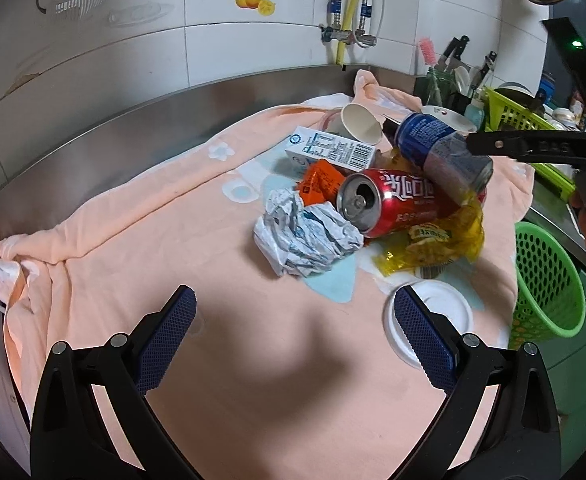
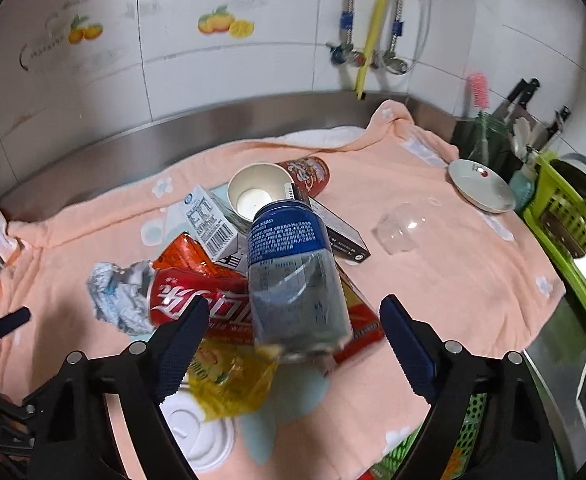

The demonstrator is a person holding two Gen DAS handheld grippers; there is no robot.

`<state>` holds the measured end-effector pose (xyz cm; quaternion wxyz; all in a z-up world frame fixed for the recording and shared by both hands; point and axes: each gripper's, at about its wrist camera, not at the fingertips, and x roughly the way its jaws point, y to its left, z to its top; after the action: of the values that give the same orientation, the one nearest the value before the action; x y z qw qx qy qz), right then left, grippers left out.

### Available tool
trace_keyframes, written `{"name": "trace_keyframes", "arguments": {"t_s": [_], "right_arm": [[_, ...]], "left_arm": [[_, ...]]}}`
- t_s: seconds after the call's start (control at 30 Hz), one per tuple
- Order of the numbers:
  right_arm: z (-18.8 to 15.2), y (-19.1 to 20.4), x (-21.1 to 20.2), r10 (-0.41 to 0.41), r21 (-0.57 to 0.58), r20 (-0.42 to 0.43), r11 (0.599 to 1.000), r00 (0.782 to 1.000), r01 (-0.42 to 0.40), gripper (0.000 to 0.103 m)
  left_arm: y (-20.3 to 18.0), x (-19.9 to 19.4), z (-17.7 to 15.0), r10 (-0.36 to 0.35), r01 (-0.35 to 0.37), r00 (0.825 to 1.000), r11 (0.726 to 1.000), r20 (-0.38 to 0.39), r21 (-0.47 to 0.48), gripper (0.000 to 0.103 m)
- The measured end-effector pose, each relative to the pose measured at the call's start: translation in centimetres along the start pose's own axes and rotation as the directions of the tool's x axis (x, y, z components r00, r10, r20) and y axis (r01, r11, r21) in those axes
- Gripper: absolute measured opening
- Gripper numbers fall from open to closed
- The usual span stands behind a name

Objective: Collect trash
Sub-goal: 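Grasp the blue-and-silver can with the right gripper and lift it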

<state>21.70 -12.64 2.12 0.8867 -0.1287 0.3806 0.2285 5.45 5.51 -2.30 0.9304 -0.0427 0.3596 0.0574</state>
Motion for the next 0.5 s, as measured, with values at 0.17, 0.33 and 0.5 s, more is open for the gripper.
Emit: {"name": "trace_keyframes", "arguments": {"t_s": [0.17,0.33,0.5], "right_arm": [[1.2,0.2,2.7,-0.012,-0.036,-0.054,0.999,0.998,0.010,0.079],[2.1,0.1,4.9,-0.031,-0.059,-0.096,0.998,0.995,0.025,0.079],[2.4,-0.2,6.7,-0.038,-0.072,-0.133,0.997,0.990,0.029,0.074]], "left_arm": [[0.3,0.5,0.8,0.011,-0.011,1.000,1.000,0.002,0.025,0.098],[0.2,1.0,1.6,0.008,-0.009,1.000,0.998,0.011,0.058,0.098],[-0.7,1.3,2.6,-0.007,0.002,0.999,0.993,0.036,0.118,0.098]]}}
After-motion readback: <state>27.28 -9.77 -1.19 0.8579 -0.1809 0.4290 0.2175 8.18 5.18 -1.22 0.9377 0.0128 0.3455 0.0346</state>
